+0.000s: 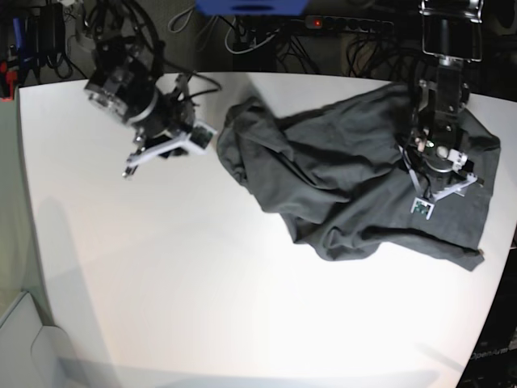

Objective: Layout the t-shirt on the table in an organized manner, then fold the t-shirt properly
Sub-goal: 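Grasp the shirt fabric near the left gripper with the right gripper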

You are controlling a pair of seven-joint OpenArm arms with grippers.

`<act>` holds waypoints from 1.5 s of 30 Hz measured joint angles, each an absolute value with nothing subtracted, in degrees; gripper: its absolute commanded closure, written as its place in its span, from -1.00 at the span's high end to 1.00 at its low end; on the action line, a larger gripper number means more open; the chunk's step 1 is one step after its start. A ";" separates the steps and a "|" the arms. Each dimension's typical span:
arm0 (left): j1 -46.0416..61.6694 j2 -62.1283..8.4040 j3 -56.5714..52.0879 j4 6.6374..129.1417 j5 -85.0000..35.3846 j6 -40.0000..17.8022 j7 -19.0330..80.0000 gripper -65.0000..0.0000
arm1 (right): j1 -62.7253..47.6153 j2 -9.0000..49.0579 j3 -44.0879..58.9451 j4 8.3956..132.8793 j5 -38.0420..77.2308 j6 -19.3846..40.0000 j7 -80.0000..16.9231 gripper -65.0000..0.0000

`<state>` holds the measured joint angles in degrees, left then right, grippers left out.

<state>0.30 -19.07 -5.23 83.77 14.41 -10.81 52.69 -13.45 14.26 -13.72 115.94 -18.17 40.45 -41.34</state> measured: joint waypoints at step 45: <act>10.83 -24.80 0.14 90.65 16.01 -10.35 47.77 0.16 | 23.55 -8.43 -13.41 61.10 -13.47 40.05 -32.32 0.05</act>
<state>10.83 -24.80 0.14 90.65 16.01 -10.35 47.77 23.55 -8.43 -13.41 61.10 -13.47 40.05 -32.32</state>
